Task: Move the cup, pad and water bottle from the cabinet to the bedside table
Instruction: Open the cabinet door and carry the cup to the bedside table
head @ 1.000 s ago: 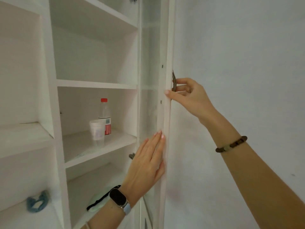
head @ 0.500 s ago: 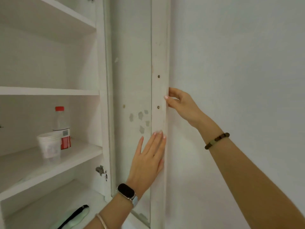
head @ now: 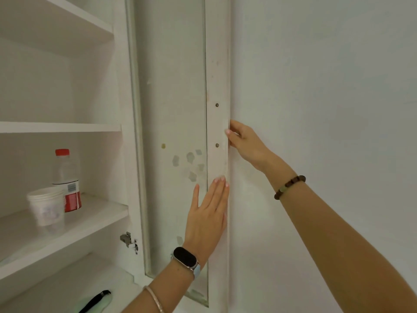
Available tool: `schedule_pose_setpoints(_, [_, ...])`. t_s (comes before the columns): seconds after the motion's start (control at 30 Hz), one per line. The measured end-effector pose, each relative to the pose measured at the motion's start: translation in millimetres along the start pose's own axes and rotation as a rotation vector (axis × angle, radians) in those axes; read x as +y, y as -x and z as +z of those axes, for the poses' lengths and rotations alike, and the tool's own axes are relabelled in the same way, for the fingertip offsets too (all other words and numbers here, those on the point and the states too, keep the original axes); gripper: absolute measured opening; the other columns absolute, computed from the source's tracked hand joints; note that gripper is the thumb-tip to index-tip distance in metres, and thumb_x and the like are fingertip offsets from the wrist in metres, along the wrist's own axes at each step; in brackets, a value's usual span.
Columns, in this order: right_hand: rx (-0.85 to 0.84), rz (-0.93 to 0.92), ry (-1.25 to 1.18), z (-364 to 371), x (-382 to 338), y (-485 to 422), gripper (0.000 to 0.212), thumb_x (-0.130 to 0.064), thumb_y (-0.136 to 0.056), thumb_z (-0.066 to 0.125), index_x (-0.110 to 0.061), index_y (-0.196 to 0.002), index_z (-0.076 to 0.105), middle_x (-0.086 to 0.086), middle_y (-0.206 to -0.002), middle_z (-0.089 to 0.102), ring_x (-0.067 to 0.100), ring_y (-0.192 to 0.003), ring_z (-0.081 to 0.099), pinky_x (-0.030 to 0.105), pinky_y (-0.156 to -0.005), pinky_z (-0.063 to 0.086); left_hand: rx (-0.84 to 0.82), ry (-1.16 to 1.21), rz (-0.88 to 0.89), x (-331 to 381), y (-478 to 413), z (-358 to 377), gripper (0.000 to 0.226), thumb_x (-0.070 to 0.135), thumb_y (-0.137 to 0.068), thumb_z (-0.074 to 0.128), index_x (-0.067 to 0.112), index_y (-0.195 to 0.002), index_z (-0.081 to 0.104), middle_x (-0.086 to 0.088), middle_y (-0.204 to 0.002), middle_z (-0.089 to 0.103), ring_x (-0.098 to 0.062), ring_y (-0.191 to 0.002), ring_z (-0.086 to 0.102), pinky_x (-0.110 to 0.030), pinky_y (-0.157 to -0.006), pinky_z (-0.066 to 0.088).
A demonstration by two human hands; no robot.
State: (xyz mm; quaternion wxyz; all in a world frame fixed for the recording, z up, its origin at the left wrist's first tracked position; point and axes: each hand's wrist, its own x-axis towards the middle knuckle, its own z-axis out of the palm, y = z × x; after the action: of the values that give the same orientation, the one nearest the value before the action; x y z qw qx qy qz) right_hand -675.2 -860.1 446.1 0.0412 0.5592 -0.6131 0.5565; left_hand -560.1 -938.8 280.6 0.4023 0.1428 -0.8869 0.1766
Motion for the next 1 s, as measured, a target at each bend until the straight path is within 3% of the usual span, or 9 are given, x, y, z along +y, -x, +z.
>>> schedule_pose_setpoints(0.2, [0.016, 0.012, 0.022, 3, 2, -1, 0.035, -0.017, -0.104, 0.039, -0.013, -0.137, 0.049, 0.0, -0.13, 0.06, 0.016, -0.117, 0.058, 0.033, -0.103, 0.047, -0.032, 0.043, 0.023, -3, 2, -2, 0.068, 0.021, -0.091, 0.037, 0.009, -0.15, 0.005, -0.008, -0.158, 0.001, -0.021, -0.145, 0.0, -0.052, -0.114, 0.016])
schedule_pose_setpoints(0.3, [0.11, 0.0, 0.127, 10, -1, 2, 0.04, -0.016, -0.103, 0.04, -0.014, -0.143, 0.04, 0.004, -0.137, 0.052, 0.016, -0.119, 0.053, 0.022, -0.098, 0.045, -0.024, 0.094, 0.069, -6, 6, -9, 0.067, 0.018, -0.09, 0.035, 0.009, -0.15, 0.007, -0.006, -0.158, 0.003, -0.019, -0.145, 0.002, -0.047, -0.116, 0.018])
schedule_pose_setpoints(0.4, [0.328, -0.11, 0.303, 27, -4, 18, 0.049, -0.011, -0.099, 0.046, -0.013, -0.146, 0.034, 0.009, -0.141, 0.041, 0.018, -0.126, 0.044, 0.022, -0.103, 0.035, 0.007, 0.159, 0.046, -15, 18, -17, 0.066, 0.016, -0.088, 0.043, 0.009, -0.148, 0.018, -0.006, -0.157, 0.017, -0.019, -0.144, 0.013, -0.041, -0.117, 0.018])
schedule_pose_setpoints(0.5, [0.456, -0.288, 0.493, 55, -9, 48, 0.043, -0.009, -0.091, 0.053, -0.014, -0.134, 0.047, 0.006, -0.13, 0.048, 0.019, -0.117, 0.046, 0.024, -0.097, 0.038, 0.023, 0.191, -0.041, -35, 39, -18, 0.054, 0.018, -0.088, 0.053, 0.007, -0.139, 0.04, -0.009, -0.144, 0.042, -0.023, -0.137, 0.034, -0.042, -0.111, 0.032])
schedule_pose_setpoints(0.6, [0.362, -0.416, 0.65, 91, -4, 72, 0.027, -0.01, -0.09, 0.055, -0.013, -0.116, 0.058, 0.004, -0.112, 0.06, 0.022, -0.103, 0.055, 0.035, -0.089, 0.048, 0.001, 0.146, -0.104, -59, 67, -23, 0.04, 0.019, -0.086, 0.058, 0.007, -0.124, 0.054, -0.01, -0.127, 0.056, -0.025, -0.123, 0.049, -0.038, -0.105, 0.04])
schedule_pose_setpoints(0.7, [0.216, -0.416, 0.688, 132, 3, 88, 0.02, -0.015, -0.091, 0.054, -0.017, -0.11, 0.06, 0.0, -0.099, 0.063, 0.02, -0.091, 0.058, 0.036, -0.08, 0.049, -0.037, 0.094, -0.18, -88, 97, -34, 0.031, 0.014, -0.08, 0.063, 0.008, -0.111, 0.06, -0.007, -0.107, 0.062, -0.025, -0.099, 0.058, -0.035, -0.09, 0.047])
schedule_pose_setpoints(0.87, [0.075, -0.421, 0.645, 194, 6, 106, 0.017, -0.012, -0.088, 0.057, -0.015, -0.104, 0.061, 0.001, -0.092, 0.063, 0.02, -0.082, 0.058, 0.03, -0.072, 0.046, -0.053, 0.019, -0.378, -135, 148, -66, 0.023, 0.004, -0.075, 0.065, 0.006, -0.097, 0.062, -0.008, -0.086, 0.059, -0.025, -0.072, 0.055, -0.033, -0.062, 0.047])
schedule_pose_setpoints(1.0, [-0.006, -0.394, 0.562, 235, 5, 119, 0.018, -0.01, -0.087, 0.058, -0.015, -0.104, 0.06, 0.001, -0.093, 0.063, 0.02, -0.082, 0.057, 0.03, -0.071, 0.047, -0.069, -0.084, -0.451, -165, 187, -93, 0.022, -0.001, -0.074, 0.062, 0.004, -0.095, 0.061, -0.01, -0.083, 0.059, -0.026, -0.071, 0.054, -0.035, -0.062, 0.045])
